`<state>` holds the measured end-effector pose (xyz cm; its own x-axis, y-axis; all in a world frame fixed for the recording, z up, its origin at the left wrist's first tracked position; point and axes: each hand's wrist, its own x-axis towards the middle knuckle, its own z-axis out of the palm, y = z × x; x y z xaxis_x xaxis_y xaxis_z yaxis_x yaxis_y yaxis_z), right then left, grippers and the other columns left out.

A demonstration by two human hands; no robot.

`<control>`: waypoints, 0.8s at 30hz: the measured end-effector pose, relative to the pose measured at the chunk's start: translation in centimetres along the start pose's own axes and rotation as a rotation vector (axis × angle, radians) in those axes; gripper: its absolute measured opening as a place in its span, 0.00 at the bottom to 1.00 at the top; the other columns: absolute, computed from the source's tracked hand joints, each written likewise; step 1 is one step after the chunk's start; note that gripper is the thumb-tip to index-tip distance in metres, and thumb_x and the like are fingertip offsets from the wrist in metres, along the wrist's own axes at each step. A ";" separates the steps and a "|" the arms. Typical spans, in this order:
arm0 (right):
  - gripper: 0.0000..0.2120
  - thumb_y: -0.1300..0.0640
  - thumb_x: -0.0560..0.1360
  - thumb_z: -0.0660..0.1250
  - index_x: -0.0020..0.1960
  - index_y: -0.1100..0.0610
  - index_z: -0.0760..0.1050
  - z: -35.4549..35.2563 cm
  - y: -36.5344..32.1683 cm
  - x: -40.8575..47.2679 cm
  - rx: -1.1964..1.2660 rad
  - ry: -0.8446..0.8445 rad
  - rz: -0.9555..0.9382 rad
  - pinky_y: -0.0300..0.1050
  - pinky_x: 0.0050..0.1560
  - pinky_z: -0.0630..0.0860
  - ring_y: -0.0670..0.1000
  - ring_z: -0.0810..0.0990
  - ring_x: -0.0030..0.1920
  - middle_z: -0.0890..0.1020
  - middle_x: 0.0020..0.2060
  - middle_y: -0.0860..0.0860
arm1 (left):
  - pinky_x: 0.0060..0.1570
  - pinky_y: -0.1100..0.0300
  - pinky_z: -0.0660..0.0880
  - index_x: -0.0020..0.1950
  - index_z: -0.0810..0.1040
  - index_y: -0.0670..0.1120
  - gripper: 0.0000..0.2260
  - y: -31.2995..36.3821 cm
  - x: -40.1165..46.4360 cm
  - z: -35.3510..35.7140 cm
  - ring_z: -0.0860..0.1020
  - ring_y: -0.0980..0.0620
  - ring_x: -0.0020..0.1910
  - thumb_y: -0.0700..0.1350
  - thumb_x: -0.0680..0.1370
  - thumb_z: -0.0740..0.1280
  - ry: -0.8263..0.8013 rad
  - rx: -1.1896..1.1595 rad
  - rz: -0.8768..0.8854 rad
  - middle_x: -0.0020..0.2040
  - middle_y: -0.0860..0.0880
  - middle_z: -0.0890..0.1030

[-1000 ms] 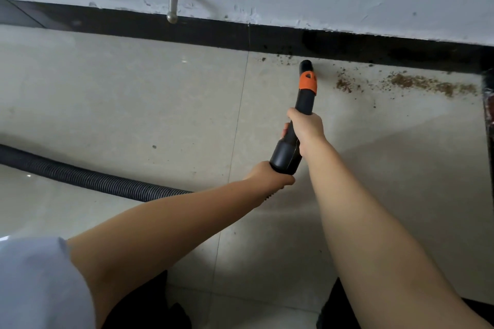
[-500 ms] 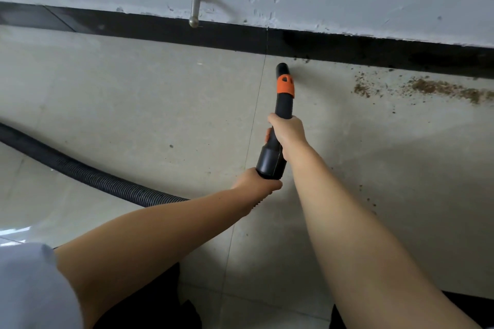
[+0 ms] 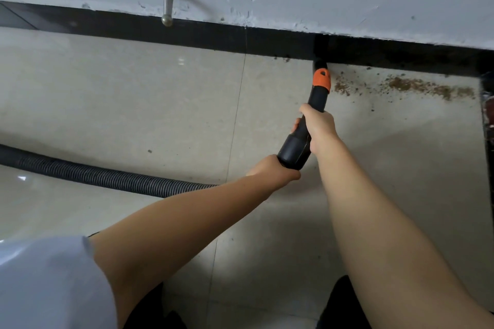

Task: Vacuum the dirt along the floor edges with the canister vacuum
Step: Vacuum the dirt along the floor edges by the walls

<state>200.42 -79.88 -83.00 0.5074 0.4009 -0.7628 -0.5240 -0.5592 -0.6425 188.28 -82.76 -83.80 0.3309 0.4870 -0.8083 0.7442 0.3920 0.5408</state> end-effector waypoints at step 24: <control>0.04 0.64 0.73 0.62 0.43 0.58 0.66 9.9 2.0 -2.2 -0.183 -0.252 -0.006 0.38 0.27 0.71 0.49 0.69 0.20 0.71 0.26 0.53 | 0.36 0.59 0.70 0.49 0.73 0.47 0.10 -5.1 -1.2 -5.6 0.72 0.49 0.35 0.43 0.70 0.70 0.131 -0.288 -0.102 0.40 0.46 0.76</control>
<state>191.51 -74.66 -83.33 0.3122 0.5594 -0.7679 -0.3775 -0.6687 -0.6406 180.79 -80.99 -84.29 0.1716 0.5226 -0.8351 0.5689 0.6395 0.5171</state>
